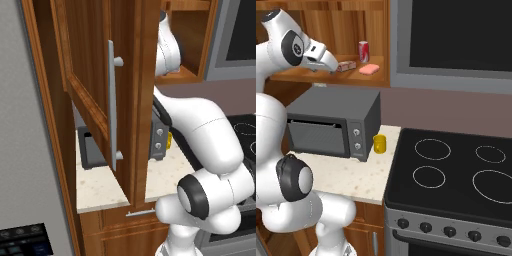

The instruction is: Pick the bar soap and bar soap from the cabinet and place them on the counter.

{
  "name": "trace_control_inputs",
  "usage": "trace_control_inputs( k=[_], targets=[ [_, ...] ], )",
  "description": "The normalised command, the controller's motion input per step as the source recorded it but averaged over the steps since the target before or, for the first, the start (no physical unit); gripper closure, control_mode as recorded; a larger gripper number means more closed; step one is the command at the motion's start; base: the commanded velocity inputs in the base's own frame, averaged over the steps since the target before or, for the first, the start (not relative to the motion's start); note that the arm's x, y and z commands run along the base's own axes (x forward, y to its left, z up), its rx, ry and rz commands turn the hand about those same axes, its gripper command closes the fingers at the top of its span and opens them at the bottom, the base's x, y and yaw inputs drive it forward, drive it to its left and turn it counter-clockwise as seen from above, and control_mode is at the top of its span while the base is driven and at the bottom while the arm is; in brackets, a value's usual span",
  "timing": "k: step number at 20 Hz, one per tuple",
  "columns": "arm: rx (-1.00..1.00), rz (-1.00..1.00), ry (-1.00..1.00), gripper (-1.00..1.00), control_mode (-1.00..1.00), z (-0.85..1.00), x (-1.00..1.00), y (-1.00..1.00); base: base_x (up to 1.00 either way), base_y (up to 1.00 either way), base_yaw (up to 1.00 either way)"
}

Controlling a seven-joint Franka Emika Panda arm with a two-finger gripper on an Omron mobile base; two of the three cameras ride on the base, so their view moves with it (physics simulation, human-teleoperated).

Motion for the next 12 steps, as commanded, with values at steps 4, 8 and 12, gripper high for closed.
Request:
trace_control_inputs(
  k=[4, 8, 12],
  targets=[
    [-0.02, -0.03, 0.0, -1.0, -1.0, 0.0, 0.14, -0.01, 0.0, 0.0, 0.0],
    [0.0, -0.04, 0.0, -1.0, -1.0, 0.0, 0.21, 0.0, 0.0, 0.0, 0.0],
    [0.0, -0.04, 0.01, -1.0, -1.0, 0.0, 0.22, 0.0, 0.0, 0.0, 0.0]
  ],
)
